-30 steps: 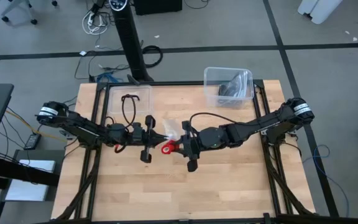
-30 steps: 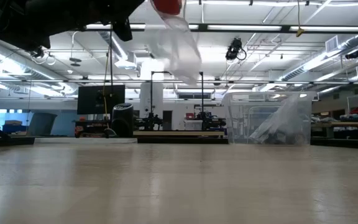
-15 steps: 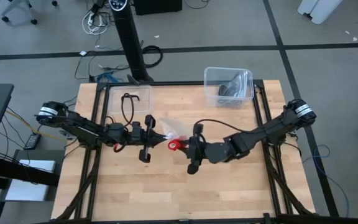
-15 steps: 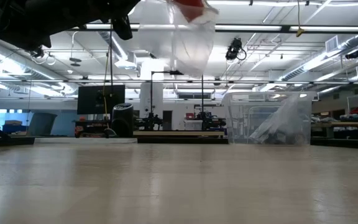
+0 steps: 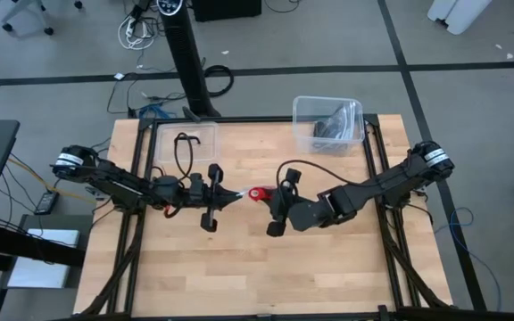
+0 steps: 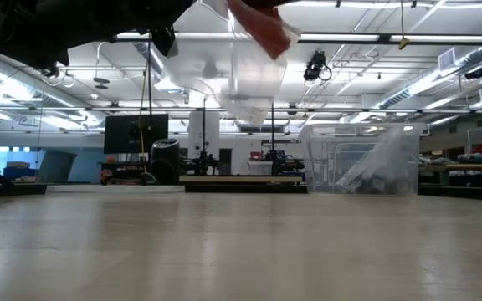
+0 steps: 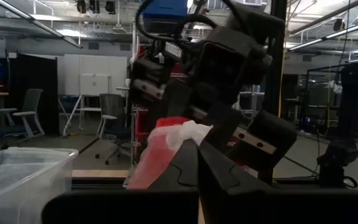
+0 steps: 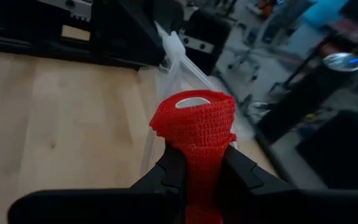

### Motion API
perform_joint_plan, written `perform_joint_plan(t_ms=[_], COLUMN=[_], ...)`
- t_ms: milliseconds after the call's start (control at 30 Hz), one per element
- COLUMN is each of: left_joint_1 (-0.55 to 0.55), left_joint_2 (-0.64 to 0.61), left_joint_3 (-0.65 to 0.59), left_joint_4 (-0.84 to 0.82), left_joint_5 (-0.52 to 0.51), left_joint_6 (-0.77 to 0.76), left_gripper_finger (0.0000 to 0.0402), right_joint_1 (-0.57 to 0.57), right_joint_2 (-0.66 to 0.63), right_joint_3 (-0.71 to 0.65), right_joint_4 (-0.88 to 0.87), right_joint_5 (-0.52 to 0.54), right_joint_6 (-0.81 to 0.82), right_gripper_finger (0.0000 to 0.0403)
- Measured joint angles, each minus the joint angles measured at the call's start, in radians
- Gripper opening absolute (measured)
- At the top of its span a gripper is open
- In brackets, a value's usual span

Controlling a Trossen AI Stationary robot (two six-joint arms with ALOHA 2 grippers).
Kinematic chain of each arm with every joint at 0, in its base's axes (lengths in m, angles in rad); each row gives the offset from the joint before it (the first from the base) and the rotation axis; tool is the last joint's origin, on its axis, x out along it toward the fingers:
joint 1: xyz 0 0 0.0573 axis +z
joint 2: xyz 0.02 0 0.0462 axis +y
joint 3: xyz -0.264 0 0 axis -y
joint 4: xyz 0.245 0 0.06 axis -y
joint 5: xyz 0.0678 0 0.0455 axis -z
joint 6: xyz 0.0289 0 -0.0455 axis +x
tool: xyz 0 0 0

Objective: Roll bandage
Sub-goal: Put the red bandage into the transparent zip bag

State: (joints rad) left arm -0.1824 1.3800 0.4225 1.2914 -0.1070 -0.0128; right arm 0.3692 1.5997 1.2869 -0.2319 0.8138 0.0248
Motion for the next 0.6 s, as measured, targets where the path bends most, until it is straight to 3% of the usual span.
perform_joint_plan(t_ms=[167,400,600], left_joint_1=[0.000,-0.002,-0.001], left_joint_2=[0.000,0.000,-0.003], left_joint_3=[0.025,0.034,0.032], left_joint_4=[-0.041,-0.061,-0.072], left_joint_5=[0.023,0.038,0.031], left_joint_6=[0.000,0.005,-0.004], left_gripper_finger=[0.0000,0.0000,0.0000], right_joint_1=[-0.049,-0.109,-0.130], right_joint_2=[-0.002,-0.002,0.000], right_joint_3=[0.000,0.000,0.000], right_joint_4=[-0.005,-0.009,-0.016], right_joint_5=[-0.172,-0.513,-0.495], right_joint_6=[0.046,0.095,0.142], right_gripper_finger=[0.0051,0.0051,0.0057])
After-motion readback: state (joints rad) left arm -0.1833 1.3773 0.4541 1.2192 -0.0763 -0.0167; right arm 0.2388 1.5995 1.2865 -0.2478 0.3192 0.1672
